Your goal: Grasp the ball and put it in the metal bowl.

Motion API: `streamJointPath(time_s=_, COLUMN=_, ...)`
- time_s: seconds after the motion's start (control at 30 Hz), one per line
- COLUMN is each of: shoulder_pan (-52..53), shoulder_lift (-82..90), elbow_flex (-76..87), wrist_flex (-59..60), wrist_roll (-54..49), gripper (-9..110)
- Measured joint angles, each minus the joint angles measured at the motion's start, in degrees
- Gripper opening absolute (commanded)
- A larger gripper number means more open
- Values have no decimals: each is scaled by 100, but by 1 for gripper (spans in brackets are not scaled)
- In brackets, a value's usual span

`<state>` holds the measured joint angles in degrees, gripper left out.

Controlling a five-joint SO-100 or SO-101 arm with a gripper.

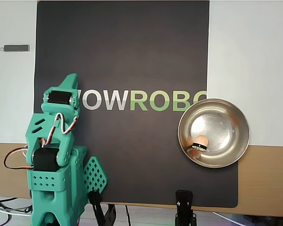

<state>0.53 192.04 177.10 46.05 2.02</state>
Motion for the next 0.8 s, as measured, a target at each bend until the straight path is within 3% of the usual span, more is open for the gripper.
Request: streamJointPath(time_s=0.8, shoulder_pan=0, shoulder_lift=0, elbow_flex=0, wrist_flex=0, wrist_roll=-176, gripper=0)
